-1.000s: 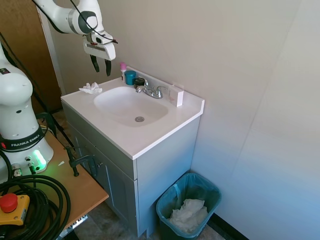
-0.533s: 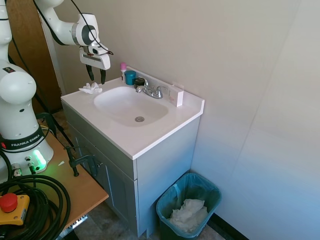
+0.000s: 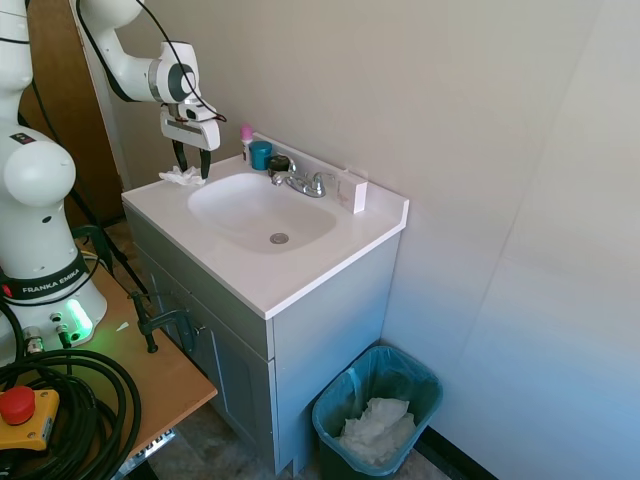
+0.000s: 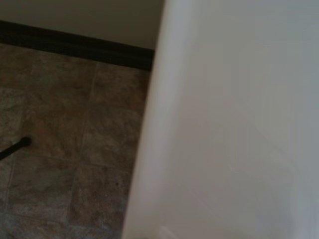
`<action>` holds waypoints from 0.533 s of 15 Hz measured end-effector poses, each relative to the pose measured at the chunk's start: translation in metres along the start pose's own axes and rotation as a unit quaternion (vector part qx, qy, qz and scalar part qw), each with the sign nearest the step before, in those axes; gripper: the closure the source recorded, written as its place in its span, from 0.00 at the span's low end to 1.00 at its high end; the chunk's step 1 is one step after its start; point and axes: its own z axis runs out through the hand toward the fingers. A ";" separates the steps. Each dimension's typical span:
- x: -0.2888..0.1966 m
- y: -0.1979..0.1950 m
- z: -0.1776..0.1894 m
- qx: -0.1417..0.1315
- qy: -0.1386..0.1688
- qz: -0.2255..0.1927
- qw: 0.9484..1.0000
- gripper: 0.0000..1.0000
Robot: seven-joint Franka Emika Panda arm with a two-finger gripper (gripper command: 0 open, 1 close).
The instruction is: Throw the tissue in the trash bin
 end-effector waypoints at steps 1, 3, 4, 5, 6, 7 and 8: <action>0.000 0.000 0.002 -0.002 -0.002 0.001 1.000 1.00; 0.000 -0.001 0.003 -0.002 -0.003 0.003 1.000 1.00; 0.001 -0.002 0.003 -0.002 -0.003 0.005 1.000 1.00; 0.002 -0.003 0.003 -0.003 -0.004 0.007 1.000 1.00; 0.002 -0.005 0.004 -0.003 -0.005 0.010 1.000 1.00; 0.004 -0.006 0.004 -0.003 -0.006 0.012 1.000 1.00; 0.005 -0.007 0.005 -0.003 -0.008 0.015 1.000 1.00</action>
